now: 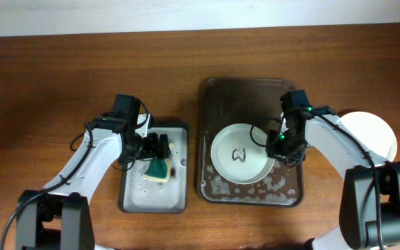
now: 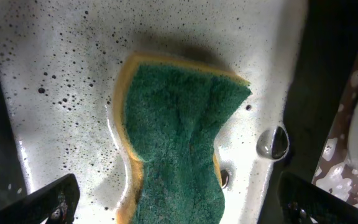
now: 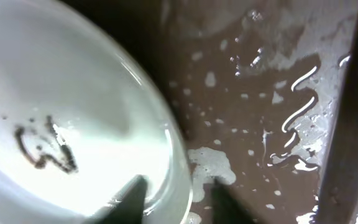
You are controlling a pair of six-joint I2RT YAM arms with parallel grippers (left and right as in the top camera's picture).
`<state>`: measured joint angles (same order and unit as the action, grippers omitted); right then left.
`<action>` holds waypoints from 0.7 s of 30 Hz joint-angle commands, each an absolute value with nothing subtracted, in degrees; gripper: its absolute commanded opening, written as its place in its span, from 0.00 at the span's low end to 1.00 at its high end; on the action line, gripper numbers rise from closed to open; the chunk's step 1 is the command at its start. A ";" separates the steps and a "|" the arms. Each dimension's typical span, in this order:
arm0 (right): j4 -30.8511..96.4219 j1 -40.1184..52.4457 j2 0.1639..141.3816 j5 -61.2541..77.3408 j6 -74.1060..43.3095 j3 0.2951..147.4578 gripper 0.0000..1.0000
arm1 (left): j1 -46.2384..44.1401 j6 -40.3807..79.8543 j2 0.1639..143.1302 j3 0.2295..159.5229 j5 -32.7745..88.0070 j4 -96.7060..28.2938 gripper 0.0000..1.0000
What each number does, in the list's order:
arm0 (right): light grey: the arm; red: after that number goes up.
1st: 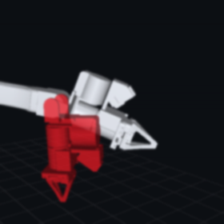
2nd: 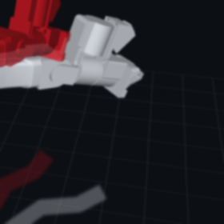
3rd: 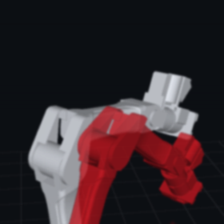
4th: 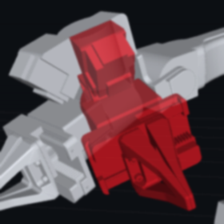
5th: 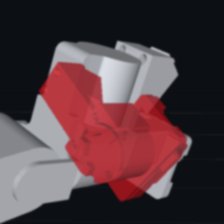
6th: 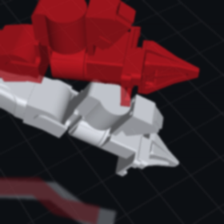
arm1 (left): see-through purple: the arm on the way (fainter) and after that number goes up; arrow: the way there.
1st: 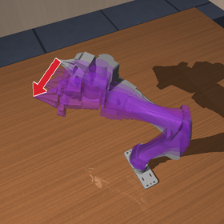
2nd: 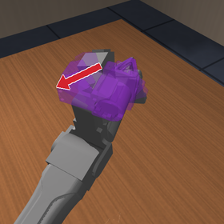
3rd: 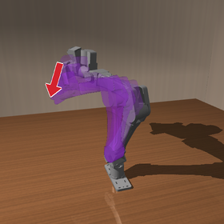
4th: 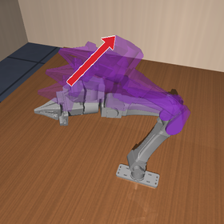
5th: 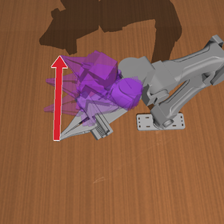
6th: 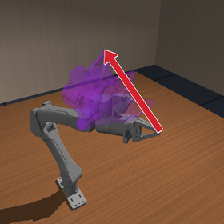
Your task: Clean dirty plates on tray and stack at the side
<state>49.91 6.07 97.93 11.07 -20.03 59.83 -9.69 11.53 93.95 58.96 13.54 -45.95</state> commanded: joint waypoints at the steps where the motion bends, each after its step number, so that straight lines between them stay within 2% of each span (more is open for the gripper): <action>1: 50.89 6.31 89.23 11.57 -14.70 63.79 0.47 | -9.72 11.03 92.77 58.76 14.22 -45.93 0.99; 6: 53.89 6.33 71.70 11.42 -10.92 65.93 0.52 | -9.72 11.03 92.77 58.74 13.96 -47.46 0.99; 9: 56.36 6.37 65.14 11.38 -8.75 65.91 0.52 | -9.72 11.03 92.77 58.74 14.00 -47.18 0.99; 15: 59.64 6.37 61.89 11.40 -8.80 65.91 0.52 | -10.48 10.28 92.79 58.74 13.19 -46.35 1.00; 16: 59.81 6.35 62.33 11.40 -8.80 65.91 0.52 | -11.53 10.15 92.82 58.74 10.52 -46.04 0.95; 19: 59.88 6.37 64.03 11.42 -8.82 65.91 0.52 | -16.71 10.22 92.97 58.72 0.73 -44.95 0.73; 21: 60.45 6.37 65.06 11.44 -8.82 65.91 0.50 | -20.14 12.82 93.34 58.39 -4.47 -43.92 0.67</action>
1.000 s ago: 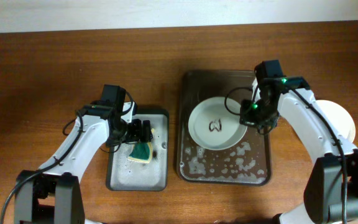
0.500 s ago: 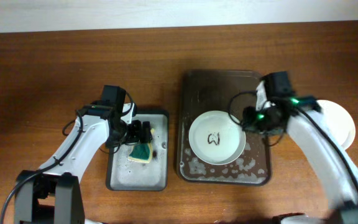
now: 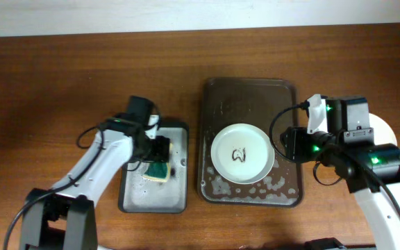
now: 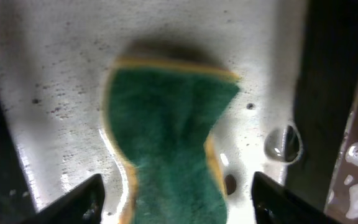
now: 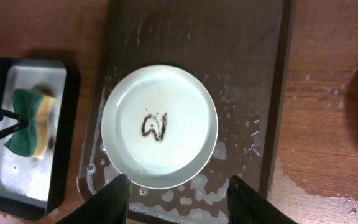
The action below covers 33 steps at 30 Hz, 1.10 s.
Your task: Clean dirty plates on tray and stack at the side
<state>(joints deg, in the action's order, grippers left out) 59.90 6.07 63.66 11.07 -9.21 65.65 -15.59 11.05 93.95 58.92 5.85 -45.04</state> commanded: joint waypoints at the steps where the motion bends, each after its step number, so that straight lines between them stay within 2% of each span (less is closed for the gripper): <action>1: 60.84 6.37 65.41 11.44 -8.82 65.91 0.49 | -21.19 14.96 93.71 58.15 -6.37 -43.62 0.64; 5: 62.76 6.37 66.39 11.42 -8.82 65.91 0.44 | -22.26 21.23 97.71 57.34 -7.79 -42.35 0.67; 7: 62.89 6.37 66.37 11.42 -8.82 65.91 0.43 | -22.17 21.43 100.25 57.25 -6.70 -41.04 0.61; 9: 63.09 6.37 66.37 11.44 -8.82 65.91 0.43 | -22.20 21.43 102.59 57.23 -4.16 -39.88 0.41; 11: 63.55 6.37 66.37 11.42 -8.82 65.91 0.41 | -22.20 21.43 103.63 57.25 -2.39 -39.42 0.06; 12: 63.72 6.37 66.37 11.42 -8.80 65.91 0.41 | -22.20 21.43 103.57 57.28 -2.31 -39.53 0.00; 21: 63.68 6.35 67.20 11.35 -8.82 65.65 0.39 | -22.11 19.14 95.39 64.69 -2.00 -47.97 0.00; 25: 62.39 6.35 72.60 8.10 -11.00 62.94 0.37 | -22.50 16.60 93.34 75.26 4.40 -54.65 0.00; 26: 61.65 6.35 74.37 8.14 -10.96 62.41 0.40 | -22.81 16.62 93.34 76.55 5.74 -54.76 0.00; 29: 58.96 6.35 83.40 8.14 -10.92 62.13 0.40 | -24.99 16.71 93.49 78.26 11.09 -49.15 0.00; 31: 56.14 6.24 89.73 8.29 -10.94 62.13 0.35 | -26.52 18.63 94.45 78.02 11.40 -45.76 0.00; 33: 52.80 6.24 96.66 8.34 -10.90 62.13 0.34 | -28.58 21.65 96.53 78.02 11.46 -43.59 0.00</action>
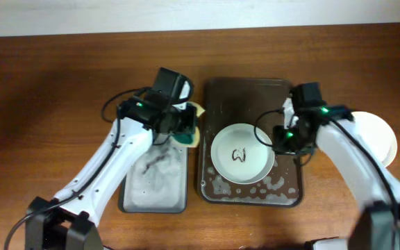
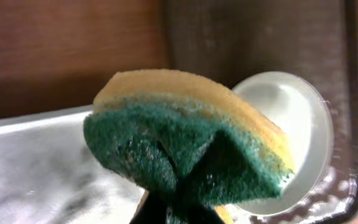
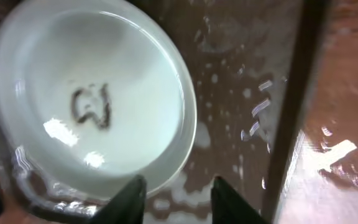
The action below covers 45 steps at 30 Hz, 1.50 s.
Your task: Clean dirty plates on tray and stack at the side
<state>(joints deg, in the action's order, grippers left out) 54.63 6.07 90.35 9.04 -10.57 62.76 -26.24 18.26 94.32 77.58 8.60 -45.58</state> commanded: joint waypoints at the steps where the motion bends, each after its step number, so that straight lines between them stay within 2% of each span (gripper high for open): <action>1: 51.22 6.24 99.18 8.36 -10.74 62.13 0.34 | -29.39 22.44 97.56 78.02 11.88 -43.03 0.00; 5: 45.98 4.16 106.76 11.20 -10.70 62.13 0.27 | -33.45 23.33 103.55 78.02 16.36 -38.30 0.00; 7: 44.99 2.48 108.18 15.99 -8.91 62.13 0.10 | -35.07 24.88 106.19 78.02 17.23 -36.12 0.00; 9: 45.17 1.80 108.27 17.50 -8.78 62.13 0.04 | -36.42 24.88 108.22 78.02 18.35 -33.87 0.00; 20: 46.04 1.85 108.27 17.37 -7.27 62.13 0.04 | -41.87 30.57 119.20 78.02 22.00 -15.53 0.00; 26: 46.26 1.85 108.27 17.37 -7.27 62.13 0.04 | -41.47 33.85 125.80 78.02 22.11 -13.67 0.00; 30: 46.72 1.85 108.27 17.37 -7.27 62.13 0.04 | -41.47 29.65 129.88 78.04 20.18 -17.98 0.00; 32: 47.03 1.85 108.27 17.37 -7.27 62.13 0.04 | -41.47 29.67 130.02 78.06 13.58 -23.09 0.00; 37: 47.18 1.85 108.27 17.37 -7.25 62.13 0.04 | -40.66 29.69 129.99 84.49 -12.08 -44.31 0.00; 40: 47.35 1.85 108.27 17.37 -7.27 62.13 0.04 | -40.05 29.69 129.99 88.77 -20.95 -51.66 0.00; 43: 47.70 1.85 108.27 17.34 -7.25 62.13 0.04 | -39.79 29.78 129.99 91.35 -22.22 -54.39 0.00; 45: 47.70 1.85 108.27 17.37 -7.25 62.13 0.04 | -39.57 29.95 129.99 92.18 -18.59 -53.76 0.00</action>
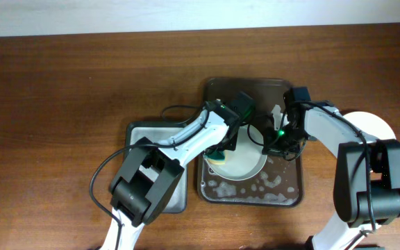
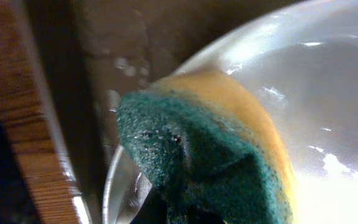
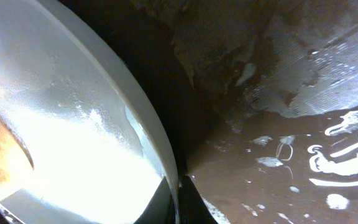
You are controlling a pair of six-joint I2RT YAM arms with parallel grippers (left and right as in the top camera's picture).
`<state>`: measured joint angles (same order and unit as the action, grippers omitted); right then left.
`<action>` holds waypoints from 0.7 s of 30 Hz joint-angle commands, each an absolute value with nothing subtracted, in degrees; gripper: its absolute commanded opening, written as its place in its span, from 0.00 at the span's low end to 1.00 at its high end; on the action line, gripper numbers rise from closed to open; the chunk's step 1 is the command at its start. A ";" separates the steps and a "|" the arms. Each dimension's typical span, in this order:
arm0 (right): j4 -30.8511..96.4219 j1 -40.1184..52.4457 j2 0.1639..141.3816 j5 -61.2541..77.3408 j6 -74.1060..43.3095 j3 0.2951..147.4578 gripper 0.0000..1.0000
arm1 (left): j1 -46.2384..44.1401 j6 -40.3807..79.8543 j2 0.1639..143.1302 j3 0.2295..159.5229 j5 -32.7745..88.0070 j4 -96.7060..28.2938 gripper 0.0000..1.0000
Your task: Clean dirty plates on tray and stack at the side
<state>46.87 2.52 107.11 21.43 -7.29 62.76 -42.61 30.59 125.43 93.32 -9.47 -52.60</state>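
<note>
A white plate [image 1: 248, 161] lies on the wet brown tray [image 1: 283, 192]. My left gripper [image 1: 222, 151] is shut on a green and yellow sponge [image 1: 218, 157], pressed on the plate's left part; up close the sponge [image 2: 216, 155] rests on the plate [image 2: 316, 93]. My right gripper [image 1: 271, 144] is shut on the plate's right rim, which shows between its fingers [image 3: 174, 199]. The plate [image 3: 61, 124] looks wet and soapy; the dark mark is hidden. A clean white plate [image 1: 377, 132] sits on the table at the right.
A grey metal pan [image 1: 136, 132] with soapy water stands left of the tray, partly covered by my left arm. Foam and water spots [image 1: 255, 187] lie on the tray's front. Wooden table [image 1: 82, 76] surrounds everything.
My left gripper has moved with the sponge from above the pan's far right corner onto the plate's left part. My right gripper, open beside the plate, is now shut on its right rim.
First my left gripper stood open over the sponge in the pan, with my right gripper low at the plate's right edge. Then the right arm was high above the tray. Later the left held the sponge lifted. Now sponge meets plate while the right grips the rim.
</note>
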 commanded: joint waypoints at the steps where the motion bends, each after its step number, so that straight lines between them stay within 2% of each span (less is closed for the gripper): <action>1: 47.72 1.85 108.27 17.37 -7.25 62.13 0.04 | -39.57 29.95 129.99 92.16 -15.79 -53.04 0.00; 6: 47.75 1.85 108.27 17.34 -7.20 62.13 0.04 | -39.57 30.00 130.08 92.14 14.39 -42.17 0.00; 9: 47.81 1.85 108.27 17.34 -6.13 62.13 0.04 | -39.88 32.64 130.08 92.14 22.68 -36.71 0.00; 16: 47.83 1.85 108.27 17.37 -6.17 62.13 0.04 | -42.02 33.43 130.26 92.03 24.86 -34.04 0.02; 21: 48.42 1.85 108.27 17.37 -6.17 62.13 0.04 | -39.07 33.23 130.23 92.05 17.87 -42.30 0.00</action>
<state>48.27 1.48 107.20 20.29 -7.16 62.78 -40.53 32.84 128.05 93.43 21.28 -37.50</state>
